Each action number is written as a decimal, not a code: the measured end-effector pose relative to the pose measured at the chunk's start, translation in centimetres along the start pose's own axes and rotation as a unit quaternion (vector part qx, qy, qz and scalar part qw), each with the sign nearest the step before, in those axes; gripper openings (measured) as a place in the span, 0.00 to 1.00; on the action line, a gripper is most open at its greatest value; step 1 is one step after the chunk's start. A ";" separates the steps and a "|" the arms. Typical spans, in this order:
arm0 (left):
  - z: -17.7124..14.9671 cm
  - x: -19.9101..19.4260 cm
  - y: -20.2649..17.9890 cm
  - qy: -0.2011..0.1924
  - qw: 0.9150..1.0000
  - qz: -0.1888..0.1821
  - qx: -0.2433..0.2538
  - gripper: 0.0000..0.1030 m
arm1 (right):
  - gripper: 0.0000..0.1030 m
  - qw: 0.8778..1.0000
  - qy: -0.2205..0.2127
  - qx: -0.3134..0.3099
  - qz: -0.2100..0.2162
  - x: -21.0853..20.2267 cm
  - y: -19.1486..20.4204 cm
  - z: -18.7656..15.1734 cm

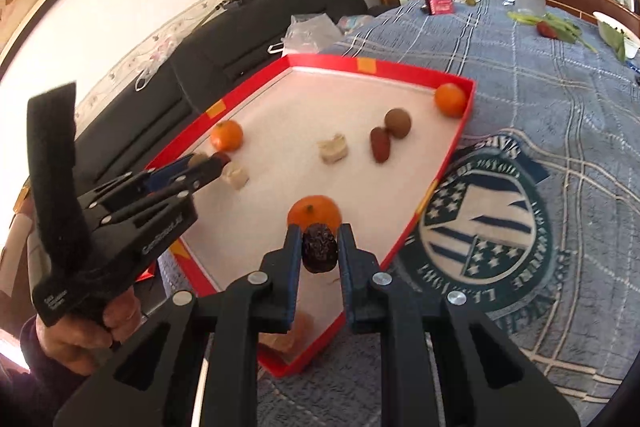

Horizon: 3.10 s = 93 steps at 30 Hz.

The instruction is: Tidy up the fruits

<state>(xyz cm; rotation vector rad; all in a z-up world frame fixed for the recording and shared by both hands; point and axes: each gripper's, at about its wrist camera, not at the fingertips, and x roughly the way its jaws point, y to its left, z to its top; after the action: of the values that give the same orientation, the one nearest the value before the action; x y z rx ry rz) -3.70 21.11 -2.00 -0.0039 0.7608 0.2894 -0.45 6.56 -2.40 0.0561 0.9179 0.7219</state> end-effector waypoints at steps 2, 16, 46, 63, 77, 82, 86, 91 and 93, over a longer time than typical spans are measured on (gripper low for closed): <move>0.0 0.0 -0.2 -0.002 1.000 0.004 0.004 0.21 | 0.19 1.000 0.004 -0.005 -0.004 0.4 0.3 -0.1; 0.4 -0.6 -0.2 -0.011 0.999 0.043 0.004 0.69 | 0.20 1.000 0.003 -0.023 -0.020 1.6 0.4 0.6; -0.8 -8.9 -2.0 -0.061 0.995 0.079 0.005 0.86 | 0.67 0.991 -0.126 -0.010 -0.035 -8.0 1.0 -2.5; -1.5 -11.8 -0.6 -0.081 0.994 0.068 -0.015 0.86 | 0.81 0.985 -0.163 0.004 -0.063 -9.9 1.7 -3.3; -1.9 -12.3 0.6 -0.082 0.994 0.062 -0.029 0.87 | 0.81 0.984 -0.168 -0.006 -0.065 -10.0 3.4 -3.6; -1.9 -12.1 1.0 -0.080 0.994 0.063 -0.035 0.87 | 0.81 0.983 -0.172 -0.008 -0.068 -10.1 3.7 -3.5; -2.2 -11.9 1.3 -0.076 0.995 0.062 -0.035 0.87 | 0.81 0.983 -0.172 -0.007 -0.068 -10.2 3.7 -3.6; -2.3 -11.8 1.6 -0.075 0.995 0.062 -0.037 0.87 | 0.81 0.983 -0.172 -0.007 -0.070 -10.1 3.8 -3.5; -2.3 -11.9 1.9 -0.075 0.994 0.064 -0.039 0.87 | 0.81 0.983 -0.173 -0.007 -0.069 -10.0 3.8 -3.5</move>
<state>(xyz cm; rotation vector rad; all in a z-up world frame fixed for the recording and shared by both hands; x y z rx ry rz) -13.94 19.61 4.55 -0.0077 0.6011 0.4358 -9.08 2.67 3.78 0.1013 0.5787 0.5664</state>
